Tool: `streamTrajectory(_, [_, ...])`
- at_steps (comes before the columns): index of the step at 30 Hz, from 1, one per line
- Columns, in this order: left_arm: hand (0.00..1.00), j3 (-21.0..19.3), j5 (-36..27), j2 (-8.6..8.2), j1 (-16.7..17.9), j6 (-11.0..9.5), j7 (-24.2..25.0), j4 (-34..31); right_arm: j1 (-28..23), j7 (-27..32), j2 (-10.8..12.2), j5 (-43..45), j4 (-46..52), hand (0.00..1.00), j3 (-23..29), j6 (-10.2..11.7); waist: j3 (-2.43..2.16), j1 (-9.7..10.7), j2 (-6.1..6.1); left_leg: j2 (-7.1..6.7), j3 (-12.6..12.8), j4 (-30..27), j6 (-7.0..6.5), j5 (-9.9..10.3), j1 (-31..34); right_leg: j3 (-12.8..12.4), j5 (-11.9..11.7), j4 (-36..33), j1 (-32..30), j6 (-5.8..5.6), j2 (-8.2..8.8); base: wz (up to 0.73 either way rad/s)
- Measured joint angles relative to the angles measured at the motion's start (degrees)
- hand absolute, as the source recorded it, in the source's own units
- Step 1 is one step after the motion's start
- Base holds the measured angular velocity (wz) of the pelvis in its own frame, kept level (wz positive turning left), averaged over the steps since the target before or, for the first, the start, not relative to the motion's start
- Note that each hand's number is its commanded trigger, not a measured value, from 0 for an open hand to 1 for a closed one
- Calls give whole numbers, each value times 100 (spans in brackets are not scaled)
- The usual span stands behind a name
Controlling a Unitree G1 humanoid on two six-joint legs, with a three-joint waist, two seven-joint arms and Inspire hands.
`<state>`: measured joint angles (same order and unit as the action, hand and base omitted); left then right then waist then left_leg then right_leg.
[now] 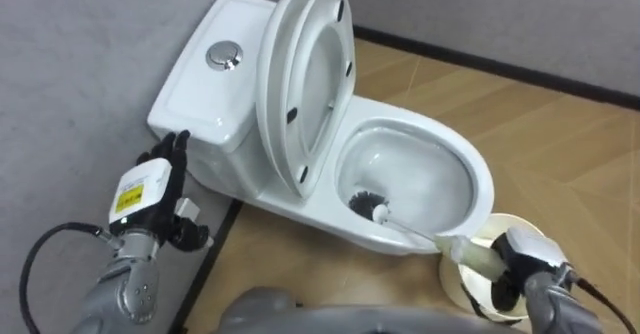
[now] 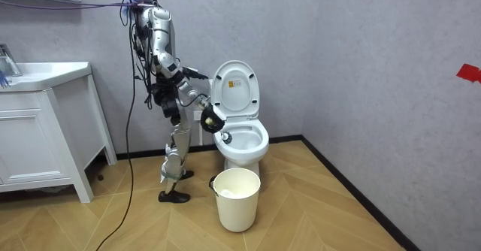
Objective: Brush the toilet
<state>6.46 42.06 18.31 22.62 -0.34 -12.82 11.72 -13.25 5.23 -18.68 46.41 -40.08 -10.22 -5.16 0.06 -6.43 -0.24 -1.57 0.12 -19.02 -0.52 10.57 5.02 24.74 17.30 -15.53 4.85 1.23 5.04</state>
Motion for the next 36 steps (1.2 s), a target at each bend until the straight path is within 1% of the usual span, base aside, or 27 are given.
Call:
streamTrajectory(1, [0, -48, -3, -4, 61, 0, 0, -3, -21, -4, 9, -126, 2, 100, 39, 38, -1, -10, -1, 2, -3, 34, 1, 0, -48, -1, -6, 63, 48, 4, -16, 0])
streamTrajectory(2, [0, -85, -2, -15, 100, 0, 1, -3, -24, -5, 11, -182, 5, 100, 41, 45, 15, -11, -31, 0, -6, 56, 1, -1, -83, -6, -6, 88, 80, 4, -19, -3])
streamTrajectory(3, [0, -160, -3, -53, 192, 1, 4, -2, -27, -8, 18, -313, 9, 100, 43, 64, 17, -10, -41, -5, -4, 94, 1, -1, -150, -20, -6, 101, 134, 4, -21, -6])
streamTrajectory(6, [0, -296, -107, -222, 389, 19, 10, 47, -29, -5, 78, -475, -4, 100, 103, 86, 10, -8, -61, -17, -13, 191, 2, -1, -297, -55, -12, 188, 260, -6, -24, -6])
streamTrajectory(8, [0, -337, -245, -300, 467, 69, 34, 122, -28, -4, 170, -576, -6, 100, 199, 85, 7, -5, -105, -17, -14, 297, 2, -1, -383, -105, -12, 194, 297, -7, -33, -2])
streamTrajectory(9, [0, -381, -320, -357, 503, 110, 72, 192, -28, 18, 251, -631, -15, 100, 292, 78, 6, 4, -147, -16, -18, 377, 16, -9, -436, -136, -12, 197, 310, -7, -39, 4])
streamTrajectory(10, [0, -408, -328, -401, 484, 173, 128, 317, -32, 98, 295, -797, -29, 100, 310, 74, 9, 10, -202, -15, -18, 396, 17, -10, -445, -192, -12, 201, 310, -7, -49, 3])
streamTrajectory(11, [0, -418, -333, -414, 482, 199, 158, 382, -42, 127, 307, -867, -30, 100, 310, 74, 6, 6, -232, -14, -8, 411, 17, -10, -453, -257, -12, 204, 310, -7, -56, 0])
streamTrajectory(12, [0, -446, -390, -426, 459, 248, 249, 556, -80, 205, 324, -1010, -21, 100, 310, 75, -2, 7, -279, -15, 4, 445, 25, -6, -478, -381, -13, 214, 316, -6, -73, 3])
streamTrajectory(13, [0, -462, -433, -430, 415, 278, 284, 843, -109, 330, 350, -1069, -74, 100, 325, 83, -1, 13, -307, -17, 4, 448, 38, 2, -493, -489, -21, 249, 343, -4, -100, 3])
streamTrajectory(14, [0, -481, -433, -441, 385, 290, 292, 1056, -113, 410, 383, -1090, -169, 100, 366, 91, 3, 13, -336, -17, 5, 453, 45, 7, -502, -538, -29, 292, 361, -2, -116, -3])
streamTrajectory(15, [0, -512, -436, -481, 256, 393, 321, 1428, -126, 516, 453, -1240, -315, 100, 451, 71, -9, 32, -317, -13, 36, 457, 66, 21, -535, -649, -40, 335, 395, 2, -125, -9])
streamTrajectory(16, [0, -543, -435, -545, 235, 544, 353, 1684, -127, 627, 509, -1372, -390, 100, 557, 43, -17, 63, -318, -9, 88, 474, 76, 29, -569, -732, -70, 391, 435, -10, -128, -13])
streamTrajectory(17, [0, -578, -436, -593, 245, 603, 366, 1796, -144, 670, 520, -1462, -418, 100, 610, 41, -20, 80, -306, -7, 108, 478, 75, 30, -579, -759, -80, 392, 436, -15, -127, -11])
streamTrajectory(18, [0, -645, -444, -679, 248, 707, 414, 2007, -169, 734, 533, -1647, -462, 100, 754, 34, -16, 176, -289, -14, 111, 478, 75, 30, -585, -768, -90, 392, 437, -29, -122, -12])
streamTrajectory(19, [0, -656, -448, -713, 219, 780, 486, 2202, -191, 843, 540, -1855, -569, 100, 913, 47, -8, 240, -269, -16, 150, 497, 71, 32, -616, -853, -99, 390, 435, -42, -112, -16])
streamTrajectory(20, [0, -695, -446, -739, 216, 795, 502, 2302, -191, 907, 544, -1933, -660, 100, 971, 46, -9, 250, -259, -14, 167, 540, 70, 31, -663, -934, -102, 388, 436, -43, -115, -32])
streamTrajectory(21, [0, -842, -446, -811, 162, 798, 514, 2564, -187, 1037, 557, -1989, -816, 100, 1086, 34, -7, 284, -251, -11, 182, 592, 69, 32, -742, -1058, -102, 375, 441, -42, -126, -40])
streamTrajectory(22, [0, -890, -495, -831, 59, 845, 532, 2871, -204, 1150, 572, -2029, -906, 100, 1200, 20, 0, 340, -235, -7, 250, 621, 64, 35, -804, -1094, -107, 372, 464, -46, -147, -35])
streamTrajectory(23, [0, -912, -547, -832, 39, 865, 570, 3002, -260, 1213, 574, -2072, -943, 100, 1232, 27, 13, 362, -220, -2, 274, 642, 59, 38, -840, -1143, -113, 375, 477, -48, -151, -27])
streamTrajectory(24, [0, -965, -610, -844, -32, 892, 617, 3162, -275, 1295, 580, -2159, -1120, 100, 1267, 49, 31, 426, -195, 9, 304, 653, 39, 52, -894, -1214, -114, 380, 491, -50, -160, -23])
streamTrajectory(26, [0, -974, -661, -853, -62, 928, 681, 3257, -351, 1330, 637, -2322, -1218, 100, 1272, 48, 19, 494, -188, 37, 377, 681, 32, 77, -939, -1367, -113, 381, 477, -51, -159, -32])
streamTrajectory(28, [0, -976, -660, -886, -82, 973, 739, 3282, -390, 1416, 809, -2589, -1368, 100, 1271, 83, 14, 526, -150, 96, 529, 727, 32, 85, -983, -1582, -161, 382, 418, -47, -215, -42])
streamTrajectory(29, [0, -982, -658, -901, -96, 981, 742, 3306, -401, 1427, 851, -2607, -1384, 100, 1275, 85, 11, 543, -140, 102, 556, 729, 32, 85, -992, -1614, -172, 382, 411, -49, -222, -31])
streamTrajectory(31, [0, -1096, -658, -1036, -159, 1017, 749, 3461, -443, 1476, 968, -2634, -1404, 100, 1277, 93, -14, 632, -99, 104, 650, 756, 17, 93, -1054, -1706, -189, 373, 413, -66, -248, -22])
streamTrajectory(33, [0, -1096, -658, -1098, -196, 1046, 749, 3508, -457, 1477, 1020, -2680, -1447, 100, 1276, 107, -16, 669, -75, 116, 752, 772, 2, 104, -1097, -1801, -202, 375, 408, -78, -252, -24])
streamTrajectory(36, [0, -1095, -663, -1115, -286, 1046, 752, 3575, -450, 1476, 1054, -2725, -1560, 100, 1274, 153, -18, 692, -70, 113, 804, 774, -10, 132, -1126, -1875, -213, 381, 407, -94, -252, -16])
